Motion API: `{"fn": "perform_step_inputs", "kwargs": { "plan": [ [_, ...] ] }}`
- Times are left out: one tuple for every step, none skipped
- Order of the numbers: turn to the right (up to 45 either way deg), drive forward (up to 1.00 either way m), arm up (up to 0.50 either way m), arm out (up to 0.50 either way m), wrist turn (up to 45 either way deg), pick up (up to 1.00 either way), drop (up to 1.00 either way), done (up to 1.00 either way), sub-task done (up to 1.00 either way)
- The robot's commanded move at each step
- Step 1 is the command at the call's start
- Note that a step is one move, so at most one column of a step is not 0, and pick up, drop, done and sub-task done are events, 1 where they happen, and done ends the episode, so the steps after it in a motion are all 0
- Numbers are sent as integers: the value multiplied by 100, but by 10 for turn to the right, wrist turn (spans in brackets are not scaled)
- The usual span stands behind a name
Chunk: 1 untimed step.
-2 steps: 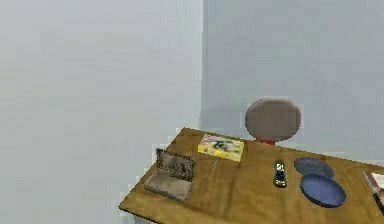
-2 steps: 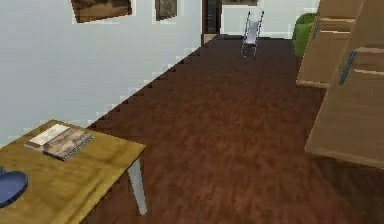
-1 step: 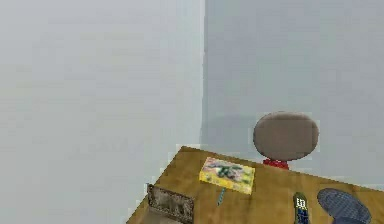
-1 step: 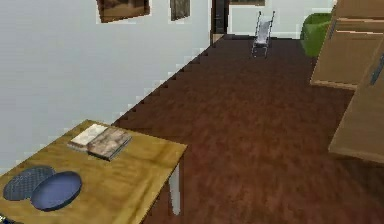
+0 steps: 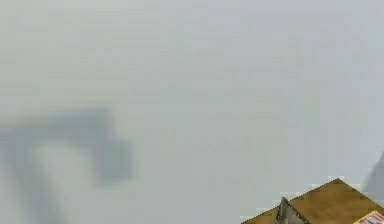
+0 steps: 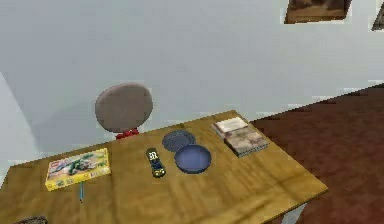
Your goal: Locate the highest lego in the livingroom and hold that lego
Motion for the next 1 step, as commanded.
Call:
{"fn": "perform_step_inputs", "kwargs": {
  "plan": [
    [-300,0,0,0,0,0,0,0,0]
  ]
}}
